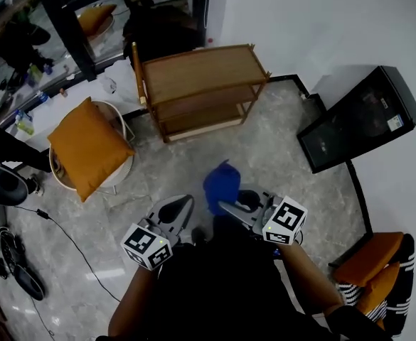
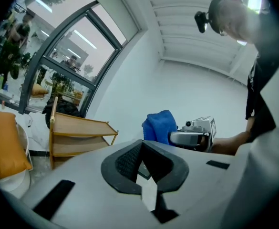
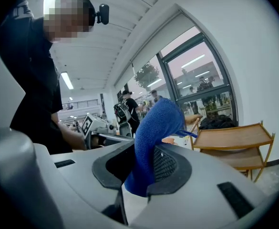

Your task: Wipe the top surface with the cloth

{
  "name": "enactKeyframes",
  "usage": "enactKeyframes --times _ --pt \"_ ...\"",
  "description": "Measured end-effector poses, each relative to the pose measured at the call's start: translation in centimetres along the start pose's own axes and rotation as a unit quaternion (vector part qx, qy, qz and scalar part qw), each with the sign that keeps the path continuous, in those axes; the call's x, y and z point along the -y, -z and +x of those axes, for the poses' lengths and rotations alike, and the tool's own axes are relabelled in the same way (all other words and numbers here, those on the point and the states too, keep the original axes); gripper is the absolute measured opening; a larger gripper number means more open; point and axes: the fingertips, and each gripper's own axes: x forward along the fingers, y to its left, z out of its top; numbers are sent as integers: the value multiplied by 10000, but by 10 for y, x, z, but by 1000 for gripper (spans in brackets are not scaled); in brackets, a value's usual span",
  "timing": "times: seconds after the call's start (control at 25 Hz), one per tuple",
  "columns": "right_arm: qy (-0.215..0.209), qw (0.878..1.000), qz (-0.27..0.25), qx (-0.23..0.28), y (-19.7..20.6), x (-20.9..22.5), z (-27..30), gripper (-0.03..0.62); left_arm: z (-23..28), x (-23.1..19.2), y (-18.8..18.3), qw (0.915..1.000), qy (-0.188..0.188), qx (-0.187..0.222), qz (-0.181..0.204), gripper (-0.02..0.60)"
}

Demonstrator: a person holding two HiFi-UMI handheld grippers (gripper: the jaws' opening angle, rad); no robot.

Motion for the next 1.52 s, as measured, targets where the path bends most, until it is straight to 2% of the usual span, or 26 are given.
enactKeyframes --times 0.32,0.48,0.68,0.88,1.04,1.16,1.28,1.32,1.36,1.44,1.48,1.52 --pt "51 9998 -5 -211 4 9 1 86 -1 -14 3 9997 -121 73 -214 12" --pt "221 9973 -599 -368 -19 35 -15 86 -3 -22 4 9994 -198 145 -247 12" --pt "548 9881 -1379 -414 -81 74 -44 86 -3 -30 0 9993 -226 94 -282 12" --pt "454 9773 -1959 -666 -125 92 -58 86 1 -43 -9 9993 -287 69 -245 12" --pt "275 9622 -2415 -1228 -147 104 -71 86 6 -60 -19 9991 -387 47 -164 12" --pt "379 9560 -2478 -1522 -156 118 -84 86 12 -67 -26 9989 -457 77 -93 12" --pt "130 9505 -2580 -1724 -150 126 -84 86 21 -73 -34 9986 -525 64 -24 12" --pt "-84 9451 -2662 -1895 -144 125 -84 86 22 -77 -35 9985 -546 47 -7 12" --pt "-386 9331 -2862 -2144 -139 122 -85 86 22 -81 -36 9984 -567 26 13 12" --pt "-964 8963 -3430 -2638 -134 119 -89 86 21 -90 -37 9981 -610 -17 45 12" --pt "-1032 8900 -3500 -2734 -137 121 -89 86 22 -94 -37 9980 -635 -25 41 12" --pt "-916 8988 -3306 -2729 -139 127 -88 86 24 -98 -37 9978 -665 -12 24 12"
